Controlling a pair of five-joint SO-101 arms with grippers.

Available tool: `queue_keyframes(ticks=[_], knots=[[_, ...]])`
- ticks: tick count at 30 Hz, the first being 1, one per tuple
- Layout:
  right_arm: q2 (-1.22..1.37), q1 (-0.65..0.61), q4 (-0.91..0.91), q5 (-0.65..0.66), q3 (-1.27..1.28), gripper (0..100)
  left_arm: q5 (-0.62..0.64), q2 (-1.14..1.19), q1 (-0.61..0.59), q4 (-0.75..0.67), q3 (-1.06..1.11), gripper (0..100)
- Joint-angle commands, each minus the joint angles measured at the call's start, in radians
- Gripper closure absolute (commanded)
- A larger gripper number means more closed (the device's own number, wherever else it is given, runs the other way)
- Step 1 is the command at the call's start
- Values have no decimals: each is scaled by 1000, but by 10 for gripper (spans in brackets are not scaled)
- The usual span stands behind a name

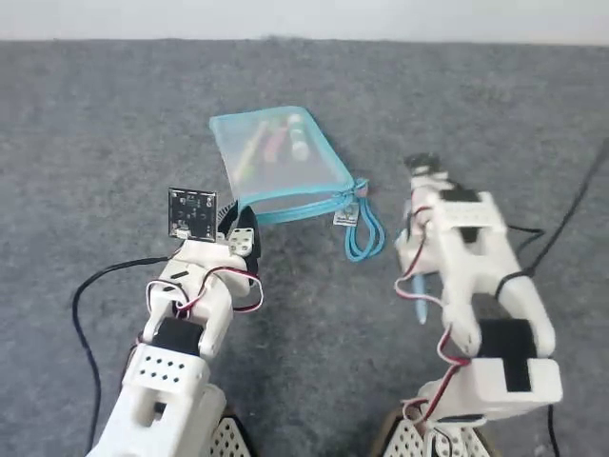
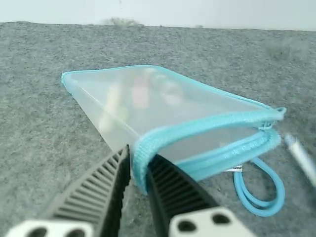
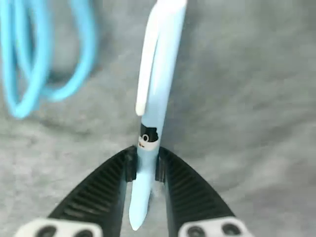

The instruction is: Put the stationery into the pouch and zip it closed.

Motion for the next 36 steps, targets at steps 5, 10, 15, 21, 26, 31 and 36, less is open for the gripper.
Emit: queue_keyframes(ticks=[5,10,15,21,26,31,36], knots=[[88,59,-21,212,-255,991,-17,-5,5,-31,-19,988],[156,61,-15,213,-282,988,-17,-5,5,-28,-18,988],[143,62,13,204,-279,960,-17,0,5,-29,-18,988],[77,62,108,44,-275,849,-17,-5,5,-29,-18,988],[67,59,154,-89,-267,845,-17,0,5,-29,-18,988],[68,64,61,-37,-178,846,-17,2,5,-29,-16,988],[68,65,21,14,-69,847,-17,-6,9,-32,-5,988]])
